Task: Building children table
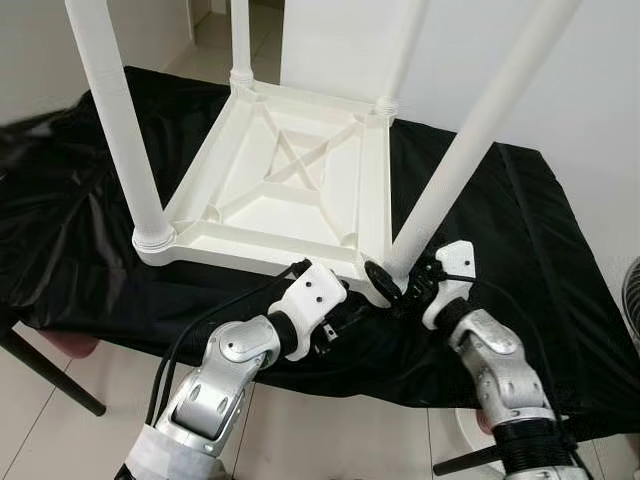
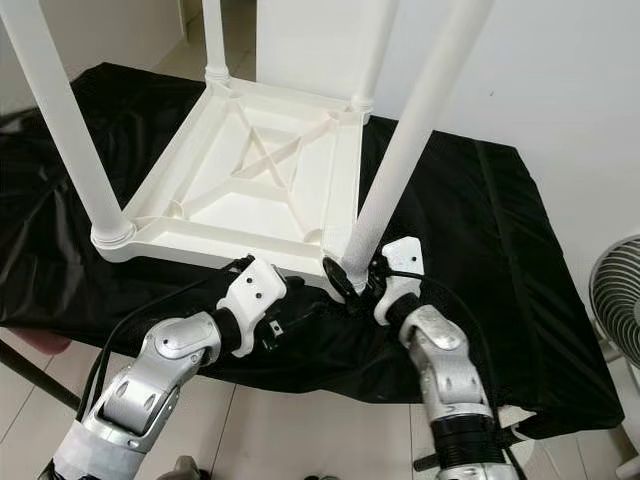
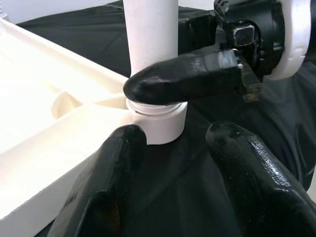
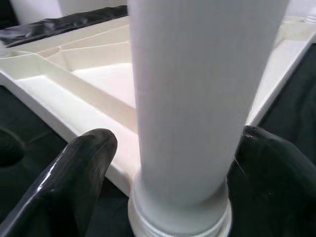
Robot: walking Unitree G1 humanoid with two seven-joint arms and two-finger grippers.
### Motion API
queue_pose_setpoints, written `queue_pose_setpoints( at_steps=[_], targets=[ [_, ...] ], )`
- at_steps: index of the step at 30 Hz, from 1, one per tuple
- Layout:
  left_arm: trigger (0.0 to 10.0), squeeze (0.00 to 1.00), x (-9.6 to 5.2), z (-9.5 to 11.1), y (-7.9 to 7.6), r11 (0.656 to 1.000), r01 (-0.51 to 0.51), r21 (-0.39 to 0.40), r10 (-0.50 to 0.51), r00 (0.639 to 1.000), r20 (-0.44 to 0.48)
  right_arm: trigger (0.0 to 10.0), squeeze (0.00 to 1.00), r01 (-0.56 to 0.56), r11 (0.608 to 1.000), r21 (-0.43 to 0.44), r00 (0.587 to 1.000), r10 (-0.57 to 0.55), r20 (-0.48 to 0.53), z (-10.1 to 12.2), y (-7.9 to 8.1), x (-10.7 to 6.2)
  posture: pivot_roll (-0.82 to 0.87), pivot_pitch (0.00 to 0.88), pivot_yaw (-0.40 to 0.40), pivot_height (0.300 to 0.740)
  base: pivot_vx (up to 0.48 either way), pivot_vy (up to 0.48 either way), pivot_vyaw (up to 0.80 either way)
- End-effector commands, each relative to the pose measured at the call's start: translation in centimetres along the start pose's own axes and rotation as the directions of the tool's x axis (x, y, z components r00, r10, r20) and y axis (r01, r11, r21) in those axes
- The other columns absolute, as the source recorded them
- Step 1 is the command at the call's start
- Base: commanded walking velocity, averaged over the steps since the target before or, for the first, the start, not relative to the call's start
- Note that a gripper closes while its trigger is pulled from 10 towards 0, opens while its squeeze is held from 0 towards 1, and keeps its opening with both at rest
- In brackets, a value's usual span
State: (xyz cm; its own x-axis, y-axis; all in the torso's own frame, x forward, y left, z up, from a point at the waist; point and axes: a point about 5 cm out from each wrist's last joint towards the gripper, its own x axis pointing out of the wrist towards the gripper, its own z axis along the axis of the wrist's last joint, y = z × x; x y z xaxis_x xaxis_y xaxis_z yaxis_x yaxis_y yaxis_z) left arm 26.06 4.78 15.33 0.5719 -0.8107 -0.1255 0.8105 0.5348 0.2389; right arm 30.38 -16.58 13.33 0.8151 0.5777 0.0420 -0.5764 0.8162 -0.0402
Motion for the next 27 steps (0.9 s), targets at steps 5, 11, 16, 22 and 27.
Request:
queue_pose_setpoints(
  at_steps=[5,11,16,22,27],
  targets=[
    [10.0,0.00,0.1,-0.1,0.0,1.000,-0.020,0.003,0.020,1.000,-0.004,10.0,0.00,-0.062,0.995,-0.071,0.998,0.060,-0.032,0.0,-1.8,0.6,0.15,0.030,-0.103,0.740,0.000,0.000,0.00],
    [10.0,0.00,0.2,-0.1,0.1,1.000,-0.023,0.005,0.023,1.000,-0.003,10.0,0.00,-0.086,0.992,-0.090,0.995,0.082,-0.051,0.0,-2.4,1.5,0.16,0.023,-0.103,0.740,0.000,0.000,0.00],
    [10.0,0.00,0.2,0.0,0.1,1.000,-0.024,0.007,0.024,1.000,-0.001,10.0,0.00,-0.153,0.986,-0.067,0.984,0.146,-0.101,-0.7,-2.2,2.3,0.16,0.026,-0.103,0.740,0.000,0.000,0.00],
    [10.0,0.00,0.0,0.0,0.0,1.000,-0.025,0.002,0.025,1.000,-0.003,0.0,0.00,-0.192,0.980,-0.048,0.977,0.187,-0.098,-1.4,-1.8,2.0,0.16,0.042,-0.101,0.740,0.000,0.000,0.00],
    [10.0,0.00,0.0,-0.1,-0.1,1.000,-0.024,-0.003,0.024,1.000,-0.006,0.0,0.00,-0.188,0.982,-0.036,0.978,0.184,-0.096,-1.9,-2.0,1.6,0.15,0.057,-0.099,0.740,0.000,0.000,0.00]
  ],
)
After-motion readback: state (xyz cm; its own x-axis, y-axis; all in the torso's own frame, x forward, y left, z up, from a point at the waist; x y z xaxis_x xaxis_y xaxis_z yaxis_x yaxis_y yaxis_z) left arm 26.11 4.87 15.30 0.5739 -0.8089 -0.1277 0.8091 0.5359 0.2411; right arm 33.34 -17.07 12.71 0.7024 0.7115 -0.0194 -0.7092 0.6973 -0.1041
